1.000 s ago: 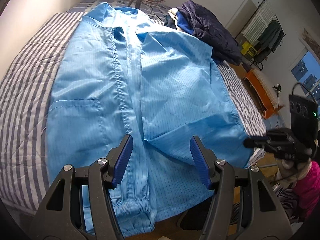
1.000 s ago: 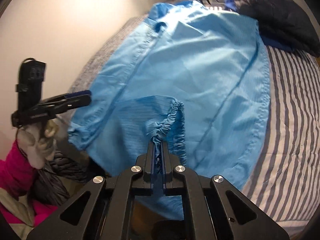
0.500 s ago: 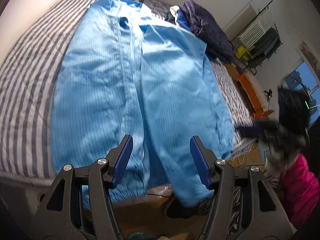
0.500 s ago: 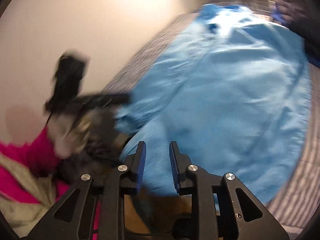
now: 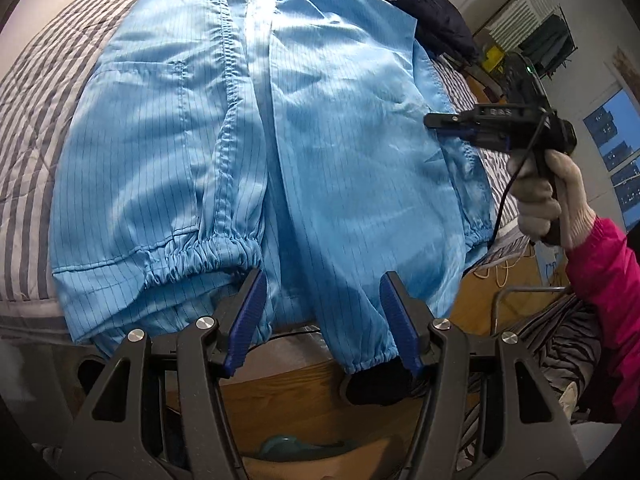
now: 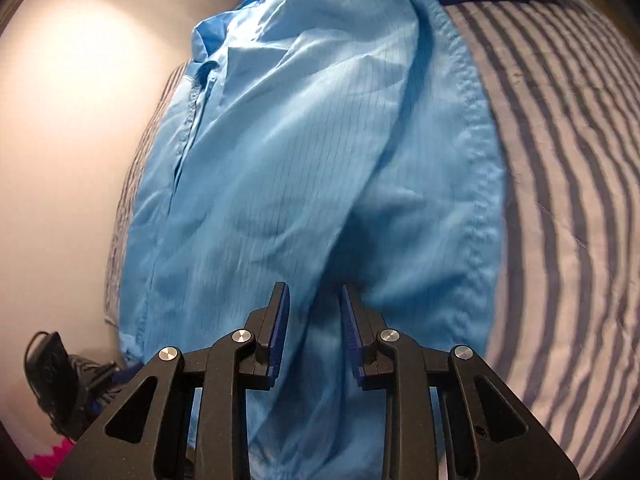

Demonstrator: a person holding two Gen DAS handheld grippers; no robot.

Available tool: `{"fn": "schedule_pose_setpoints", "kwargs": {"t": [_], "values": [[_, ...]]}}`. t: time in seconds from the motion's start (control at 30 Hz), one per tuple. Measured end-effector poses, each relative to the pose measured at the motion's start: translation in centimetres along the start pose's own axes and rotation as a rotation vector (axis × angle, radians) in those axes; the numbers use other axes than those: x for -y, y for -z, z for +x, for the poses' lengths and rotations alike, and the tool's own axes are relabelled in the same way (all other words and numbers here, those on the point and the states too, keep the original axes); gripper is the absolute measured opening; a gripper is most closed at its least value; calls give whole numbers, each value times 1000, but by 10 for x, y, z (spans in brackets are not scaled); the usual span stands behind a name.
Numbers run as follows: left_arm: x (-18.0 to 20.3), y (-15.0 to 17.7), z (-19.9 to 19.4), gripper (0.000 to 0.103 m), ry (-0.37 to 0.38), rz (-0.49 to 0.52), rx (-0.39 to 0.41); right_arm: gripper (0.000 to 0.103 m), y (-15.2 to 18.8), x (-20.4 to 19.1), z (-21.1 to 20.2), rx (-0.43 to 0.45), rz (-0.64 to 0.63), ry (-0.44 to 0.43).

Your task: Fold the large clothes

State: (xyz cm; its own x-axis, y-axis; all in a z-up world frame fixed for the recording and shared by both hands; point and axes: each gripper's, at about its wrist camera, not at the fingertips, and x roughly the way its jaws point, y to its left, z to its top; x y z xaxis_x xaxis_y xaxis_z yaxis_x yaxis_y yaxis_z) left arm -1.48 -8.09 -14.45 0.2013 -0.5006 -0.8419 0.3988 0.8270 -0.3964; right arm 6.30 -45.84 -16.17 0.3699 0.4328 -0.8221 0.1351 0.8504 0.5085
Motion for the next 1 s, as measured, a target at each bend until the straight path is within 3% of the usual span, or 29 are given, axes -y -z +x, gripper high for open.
{"fn": "schedule_pose_setpoints", "kwargs": {"t": [0.07, 0.13, 0.5, 0.6, 0.7, 0.73, 0.77, 0.8, 0.87, 1.0], "values": [[3, 0, 2, 40, -15, 14, -7, 1, -3, -6, 1, 9, -31, 14], [5, 0, 4, 29, -12, 19, -19, 1, -5, -16, 1, 30, -87, 69], [52, -4, 7, 28, 43, 105, -20, 1, -38, 15, -33, 118, -112, 169], [71, -12, 6, 28, 92, 124, 3, 1, -38, 23, -32, 55, -112, 39], [94, -23, 14, 31, 121, 171, 18, 2, -42, 14, -44, 81, -183, 74], [101, -26, 19, 38, 136, 185, 17, 4, -45, 12, -49, 99, -192, 73], [108, -28, 25, 46, 150, 198, 11, 12, -51, 11, -58, 128, -195, 65], [116, -30, 34, 47, 157, 209, -1, 28, -54, 12, -64, 144, -192, 60], [127, -34, 50, 47, 194, 223, -36, 48, -69, 14, -77, 207, -173, 54], [156, -28, 76, 47, 182, 299, -75, 48, -97, 14, -81, 236, -179, 81]]}}
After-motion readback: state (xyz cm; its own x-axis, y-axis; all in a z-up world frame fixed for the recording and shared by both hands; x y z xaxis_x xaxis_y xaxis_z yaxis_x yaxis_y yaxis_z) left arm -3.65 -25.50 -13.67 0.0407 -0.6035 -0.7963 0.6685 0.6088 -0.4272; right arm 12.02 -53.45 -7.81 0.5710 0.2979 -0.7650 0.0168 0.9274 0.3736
